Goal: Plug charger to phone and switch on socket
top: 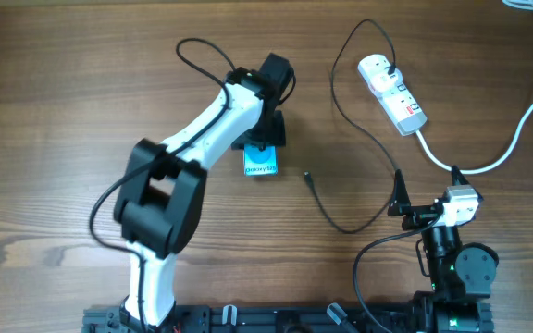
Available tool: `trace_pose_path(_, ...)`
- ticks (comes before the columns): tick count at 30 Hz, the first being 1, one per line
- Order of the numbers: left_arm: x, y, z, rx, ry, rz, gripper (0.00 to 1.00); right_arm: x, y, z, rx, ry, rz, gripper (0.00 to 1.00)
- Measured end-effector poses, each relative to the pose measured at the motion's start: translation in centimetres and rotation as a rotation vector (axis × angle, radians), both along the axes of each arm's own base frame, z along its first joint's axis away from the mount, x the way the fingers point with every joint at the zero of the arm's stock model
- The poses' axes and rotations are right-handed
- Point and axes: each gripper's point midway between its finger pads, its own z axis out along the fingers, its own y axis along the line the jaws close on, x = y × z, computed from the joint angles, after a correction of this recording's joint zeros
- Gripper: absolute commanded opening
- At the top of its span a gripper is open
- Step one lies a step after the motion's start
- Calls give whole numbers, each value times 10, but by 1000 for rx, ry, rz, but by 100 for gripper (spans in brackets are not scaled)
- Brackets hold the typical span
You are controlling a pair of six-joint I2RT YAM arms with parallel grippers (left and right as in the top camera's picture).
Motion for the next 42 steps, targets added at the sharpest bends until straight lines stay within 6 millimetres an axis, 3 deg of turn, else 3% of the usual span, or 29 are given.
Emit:
trace_pose_path(2, 3, -2, 26, -31, -54, 0, 66, 0, 0, 0, 0, 0, 0, 100)
trace_pose_path(10, 0, -12, 55, -181, -49, 10, 65, 0, 0, 0, 0, 0, 0, 100)
trace_pose_path(14, 0, -13, 97, -400, -37, 45, 66, 0, 0, 0, 0, 0, 0, 100)
trace_pose_path(15, 0, -13, 100, -416, -35, 46, 66, 0, 0, 0, 0, 0, 0, 100)
trace_pose_path(16, -1, -15, 120, -547, -10, 56, 65, 0, 0, 0, 0, 0, 0, 100)
trace_pose_path(22, -5, -16, 180, -1016, 137, 71, 66, 0, 0, 0, 0, 0, 0, 100)
trace_pose_path(28, -9, -9, 223, -1283, 248, 97, 66, 0, -1, 1, -7, -4, -3, 100)
trace_pose_path(30, -10, -6, 231, -1327, 291, 132, 67, -1, -1, 22, -11, -90, -7, 100)
trace_pose_path(32, -11, -5, 237, -1358, 335, 161, 67, -2, 11, 29, 53, -111, 64, 100)
trace_pose_path(34, -12, -6, 242, -1381, 383, 192, 68, -7, 35, 26, 189, -73, 211, 100)
trace_pose_path(36, -14, -6, 245, -1393, 430, 228, 68, -18, 64, 26, 417, 8, 398, 100)
trace_pose_path(39, -16, -7, 252, -1415, 528, 299, 68, -29, 84, 20, 743, 174, 515, 100)
trace_pose_path(42, -17, -6, 255, -1425, 576, 334, 67, -45, 100, 46, 819, 160, 667, 100)
